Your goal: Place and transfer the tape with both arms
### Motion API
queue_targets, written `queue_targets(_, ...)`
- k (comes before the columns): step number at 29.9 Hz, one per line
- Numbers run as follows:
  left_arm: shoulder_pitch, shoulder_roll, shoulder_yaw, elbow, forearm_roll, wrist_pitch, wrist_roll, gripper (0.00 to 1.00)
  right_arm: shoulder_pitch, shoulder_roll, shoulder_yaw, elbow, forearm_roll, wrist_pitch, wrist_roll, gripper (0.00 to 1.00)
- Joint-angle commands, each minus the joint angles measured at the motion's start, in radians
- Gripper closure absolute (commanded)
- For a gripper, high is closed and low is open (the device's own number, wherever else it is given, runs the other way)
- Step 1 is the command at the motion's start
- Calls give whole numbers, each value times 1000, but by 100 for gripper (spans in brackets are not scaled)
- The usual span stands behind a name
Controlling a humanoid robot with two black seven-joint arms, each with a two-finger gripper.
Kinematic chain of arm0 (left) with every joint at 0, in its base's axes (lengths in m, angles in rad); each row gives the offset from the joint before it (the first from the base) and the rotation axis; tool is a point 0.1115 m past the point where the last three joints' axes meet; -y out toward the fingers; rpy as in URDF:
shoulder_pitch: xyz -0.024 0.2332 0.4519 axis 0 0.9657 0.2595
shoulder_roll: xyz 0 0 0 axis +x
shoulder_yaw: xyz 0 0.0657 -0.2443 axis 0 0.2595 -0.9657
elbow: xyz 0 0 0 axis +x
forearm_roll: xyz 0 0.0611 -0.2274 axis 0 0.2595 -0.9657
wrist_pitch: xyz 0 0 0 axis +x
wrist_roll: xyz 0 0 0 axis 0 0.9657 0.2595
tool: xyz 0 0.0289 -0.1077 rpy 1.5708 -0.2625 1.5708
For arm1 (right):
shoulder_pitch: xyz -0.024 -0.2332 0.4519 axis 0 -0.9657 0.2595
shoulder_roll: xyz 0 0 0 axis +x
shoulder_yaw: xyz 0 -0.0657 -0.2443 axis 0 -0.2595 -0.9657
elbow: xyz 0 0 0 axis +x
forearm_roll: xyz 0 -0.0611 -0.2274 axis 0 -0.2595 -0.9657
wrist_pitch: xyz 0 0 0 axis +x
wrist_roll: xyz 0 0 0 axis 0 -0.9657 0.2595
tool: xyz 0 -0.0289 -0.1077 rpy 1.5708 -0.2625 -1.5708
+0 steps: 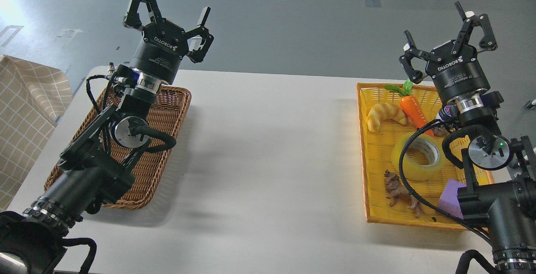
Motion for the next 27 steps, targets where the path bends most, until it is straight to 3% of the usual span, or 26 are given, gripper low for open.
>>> queue_targets(1,0,1,1,0,0,0,0,2,1,0,0,1,0,0,0,1)
queue_targets(27,2,1,1,-4,0,0,0,2,1,0,0,9,0,0,0,1)
